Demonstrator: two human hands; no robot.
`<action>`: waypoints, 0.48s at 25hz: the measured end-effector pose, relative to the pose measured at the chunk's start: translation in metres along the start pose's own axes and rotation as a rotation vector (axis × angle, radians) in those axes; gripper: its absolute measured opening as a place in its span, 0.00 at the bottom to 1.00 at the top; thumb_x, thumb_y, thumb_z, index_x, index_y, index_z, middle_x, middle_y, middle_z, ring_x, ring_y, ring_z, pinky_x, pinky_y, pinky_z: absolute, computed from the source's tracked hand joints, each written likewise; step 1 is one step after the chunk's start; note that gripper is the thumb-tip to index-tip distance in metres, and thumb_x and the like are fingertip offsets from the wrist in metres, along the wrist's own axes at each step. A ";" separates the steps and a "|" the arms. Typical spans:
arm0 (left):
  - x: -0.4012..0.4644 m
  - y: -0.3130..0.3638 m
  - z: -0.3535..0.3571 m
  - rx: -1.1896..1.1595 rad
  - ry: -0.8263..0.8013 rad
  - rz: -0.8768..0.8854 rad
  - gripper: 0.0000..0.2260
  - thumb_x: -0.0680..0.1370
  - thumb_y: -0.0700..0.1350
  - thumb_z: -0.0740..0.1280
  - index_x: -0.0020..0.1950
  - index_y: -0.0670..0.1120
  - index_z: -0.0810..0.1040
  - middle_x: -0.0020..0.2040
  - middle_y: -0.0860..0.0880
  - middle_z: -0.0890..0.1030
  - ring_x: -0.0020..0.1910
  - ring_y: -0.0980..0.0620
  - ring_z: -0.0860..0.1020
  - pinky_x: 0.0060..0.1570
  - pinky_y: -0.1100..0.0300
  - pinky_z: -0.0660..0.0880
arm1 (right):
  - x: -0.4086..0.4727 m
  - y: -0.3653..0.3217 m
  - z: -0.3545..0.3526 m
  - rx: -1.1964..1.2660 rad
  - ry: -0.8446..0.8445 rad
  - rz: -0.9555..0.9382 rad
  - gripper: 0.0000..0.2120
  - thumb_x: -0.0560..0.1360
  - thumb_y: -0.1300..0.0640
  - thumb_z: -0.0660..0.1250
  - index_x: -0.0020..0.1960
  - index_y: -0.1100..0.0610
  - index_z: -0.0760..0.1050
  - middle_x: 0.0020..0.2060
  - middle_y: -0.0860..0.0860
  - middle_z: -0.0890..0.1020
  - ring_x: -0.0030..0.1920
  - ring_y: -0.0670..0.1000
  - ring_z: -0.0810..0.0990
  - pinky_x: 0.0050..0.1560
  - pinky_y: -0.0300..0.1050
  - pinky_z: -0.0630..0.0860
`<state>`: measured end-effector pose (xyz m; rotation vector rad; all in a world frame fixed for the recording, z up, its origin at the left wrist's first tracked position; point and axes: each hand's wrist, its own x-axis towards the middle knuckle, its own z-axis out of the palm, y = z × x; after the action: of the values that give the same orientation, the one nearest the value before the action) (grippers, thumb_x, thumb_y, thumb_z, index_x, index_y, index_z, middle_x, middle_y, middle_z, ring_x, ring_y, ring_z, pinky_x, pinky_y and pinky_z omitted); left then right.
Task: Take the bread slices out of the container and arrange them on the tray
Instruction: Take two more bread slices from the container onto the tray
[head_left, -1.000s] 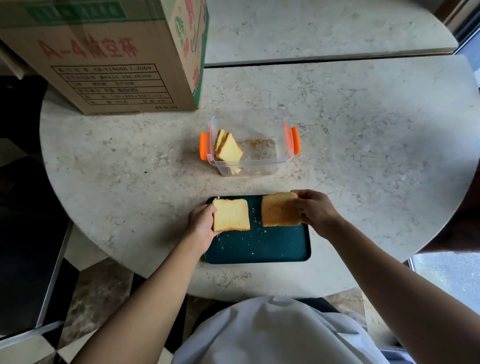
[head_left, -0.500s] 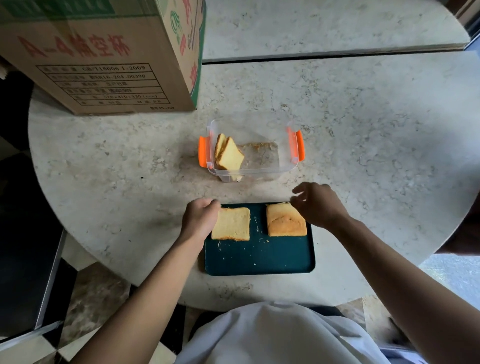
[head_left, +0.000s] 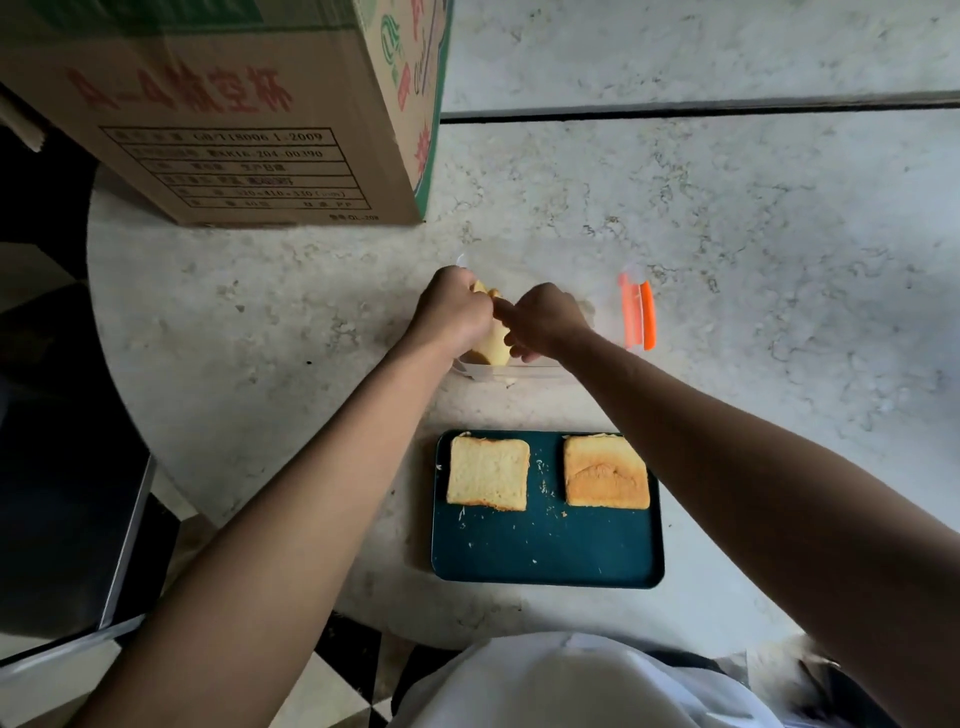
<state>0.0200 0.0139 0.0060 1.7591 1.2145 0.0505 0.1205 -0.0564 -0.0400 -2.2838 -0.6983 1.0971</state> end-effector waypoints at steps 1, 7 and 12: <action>0.004 0.002 0.001 0.035 -0.009 -0.017 0.08 0.67 0.35 0.54 0.33 0.48 0.63 0.32 0.50 0.65 0.33 0.48 0.66 0.31 0.57 0.64 | 0.005 0.000 0.006 -0.039 -0.009 0.023 0.27 0.78 0.39 0.63 0.40 0.63 0.82 0.35 0.57 0.88 0.34 0.55 0.87 0.46 0.50 0.85; 0.025 0.002 0.015 0.209 -0.058 -0.022 0.04 0.73 0.39 0.59 0.39 0.45 0.67 0.36 0.48 0.71 0.35 0.48 0.70 0.29 0.57 0.63 | 0.022 0.004 0.012 -0.073 -0.061 0.067 0.15 0.74 0.53 0.62 0.40 0.64 0.79 0.33 0.58 0.87 0.25 0.52 0.85 0.34 0.48 0.86; 0.028 0.003 0.031 0.575 0.035 0.166 0.02 0.75 0.38 0.65 0.45 0.41 0.72 0.42 0.43 0.78 0.42 0.42 0.76 0.34 0.56 0.66 | 0.027 0.020 -0.005 0.197 -0.056 0.209 0.17 0.75 0.51 0.67 0.44 0.67 0.80 0.34 0.60 0.87 0.31 0.56 0.88 0.35 0.53 0.86</action>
<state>0.0524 0.0135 -0.0212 2.3636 1.1772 -0.1900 0.1444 -0.0550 -0.0649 -2.1994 -0.3594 1.2701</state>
